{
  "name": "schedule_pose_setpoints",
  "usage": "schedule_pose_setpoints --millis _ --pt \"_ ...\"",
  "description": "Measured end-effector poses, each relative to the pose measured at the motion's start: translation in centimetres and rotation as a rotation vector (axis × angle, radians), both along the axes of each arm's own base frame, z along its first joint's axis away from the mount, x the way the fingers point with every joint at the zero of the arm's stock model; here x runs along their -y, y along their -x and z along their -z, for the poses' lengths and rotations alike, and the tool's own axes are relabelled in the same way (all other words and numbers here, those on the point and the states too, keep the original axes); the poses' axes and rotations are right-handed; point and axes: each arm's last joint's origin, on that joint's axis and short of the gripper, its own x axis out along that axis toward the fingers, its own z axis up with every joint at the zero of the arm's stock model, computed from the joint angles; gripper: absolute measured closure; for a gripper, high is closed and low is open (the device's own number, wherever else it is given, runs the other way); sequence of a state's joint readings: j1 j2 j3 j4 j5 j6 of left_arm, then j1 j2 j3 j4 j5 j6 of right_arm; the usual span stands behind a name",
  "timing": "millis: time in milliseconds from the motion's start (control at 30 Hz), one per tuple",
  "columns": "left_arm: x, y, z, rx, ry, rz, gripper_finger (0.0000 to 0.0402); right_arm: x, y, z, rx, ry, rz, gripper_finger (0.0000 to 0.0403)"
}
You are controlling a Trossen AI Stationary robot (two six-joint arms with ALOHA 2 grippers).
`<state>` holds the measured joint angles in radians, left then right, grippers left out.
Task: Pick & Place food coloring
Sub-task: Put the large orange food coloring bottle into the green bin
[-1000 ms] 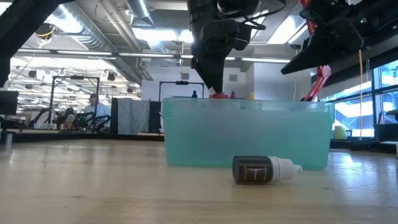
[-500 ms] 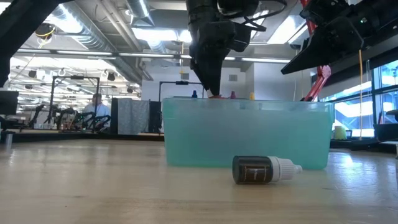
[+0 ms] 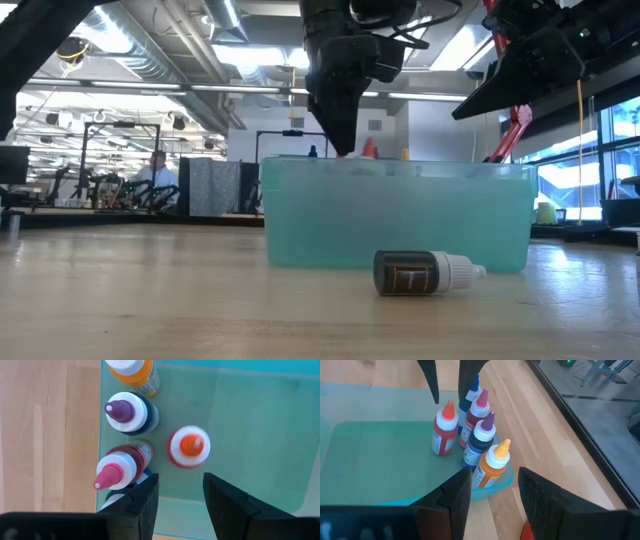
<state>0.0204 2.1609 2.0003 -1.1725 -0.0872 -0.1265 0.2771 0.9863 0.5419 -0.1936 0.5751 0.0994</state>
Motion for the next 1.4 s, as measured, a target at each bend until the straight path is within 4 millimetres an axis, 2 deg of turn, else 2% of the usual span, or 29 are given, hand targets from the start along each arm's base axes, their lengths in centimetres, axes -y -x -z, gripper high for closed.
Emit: schedule_pose_setpoints --millis 300,467,633,767,900,1300,1400 --pt "0.0 0.5 -0.1 -0.043 0.002 -0.002 0.0251 0.0 0.0 0.1 -0.008 0.001 0.000 0.0238" --pt "0.0 1.8 -1.7 -0.097 0.005 -0.017 0.0254 0.0 0.1 0.1 -0.009 0.002 0.000 0.0238" --pt "1.7 2.1 -2.0 -0.114 -0.015 0.129 0.0252 0.0 0.1 0.1 -0.014 0.003 0.000 0.0238" --pt "3.6 1.4 -0.8 -0.071 0.021 0.233 0.0249 0.0 0.1 0.2 -0.020 0.005 0.000 0.0238" --pt "4.5 0.6 0.7 0.006 0.023 0.257 0.0251 0.0 0.1 0.2 -0.021 0.005 0.000 0.0238" --pt "5.0 1.0 4.2 -0.036 -0.069 0.220 0.0249 0.0 0.1 0.2 -0.019 0.002 0.002 0.0238" --pt "4.9 1.0 4.5 -0.030 -0.083 0.215 0.0251 0.0 0.1 0.2 -0.019 0.002 0.002 0.0238"
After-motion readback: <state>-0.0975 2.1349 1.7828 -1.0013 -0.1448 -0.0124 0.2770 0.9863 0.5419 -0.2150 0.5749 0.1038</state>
